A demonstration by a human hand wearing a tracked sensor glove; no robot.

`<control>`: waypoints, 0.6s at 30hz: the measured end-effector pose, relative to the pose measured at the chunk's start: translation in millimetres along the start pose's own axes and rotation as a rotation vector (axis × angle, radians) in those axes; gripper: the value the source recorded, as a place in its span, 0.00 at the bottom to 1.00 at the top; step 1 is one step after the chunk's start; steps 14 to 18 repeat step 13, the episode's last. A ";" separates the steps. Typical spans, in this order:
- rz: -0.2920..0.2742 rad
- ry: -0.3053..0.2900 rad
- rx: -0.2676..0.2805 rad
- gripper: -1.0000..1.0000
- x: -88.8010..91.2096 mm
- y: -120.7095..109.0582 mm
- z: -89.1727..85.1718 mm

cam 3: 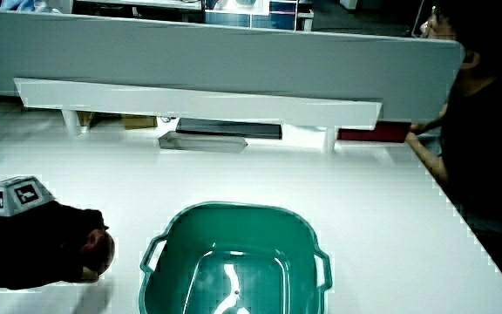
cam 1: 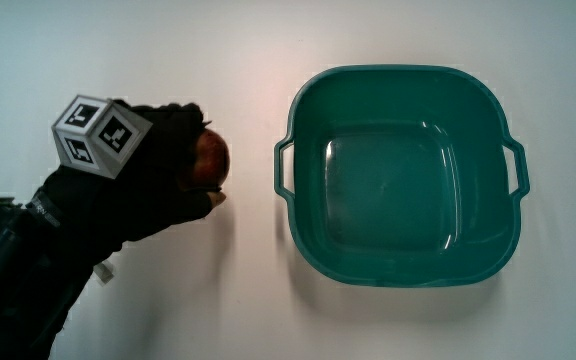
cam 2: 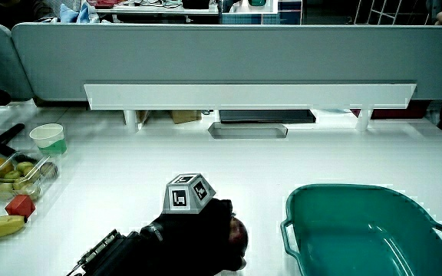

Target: Pick apple from desk

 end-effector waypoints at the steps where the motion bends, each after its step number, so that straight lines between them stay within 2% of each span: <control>1: -0.016 -0.025 0.002 1.00 0.9 1.7 -0.2; 2: -0.005 -0.125 -0.005 1.00 -2.8 5.3 -5.6; 3: -0.101 -0.115 0.023 1.00 -0.1 8.8 -6.0; 4: -0.109 -0.118 0.026 1.00 5.3 8.7 -4.2; 6: -0.003 -0.105 -0.015 1.00 15.7 8.2 -0.3; 7: -0.096 -0.064 0.036 1.00 20.9 9.8 1.6; 9: -0.060 -0.010 0.031 1.00 32.7 10.2 5.0; 10: -0.097 -0.012 0.012 1.00 40.3 10.6 7.6; 11: -0.180 -0.092 0.030 1.00 43.5 13.1 6.4; 12: -0.212 -0.058 0.047 1.00 47.9 14.4 7.2; 13: -0.183 0.031 0.045 1.00 59.5 10.5 14.3; 18: -0.183 0.031 0.045 1.00 59.5 10.5 14.3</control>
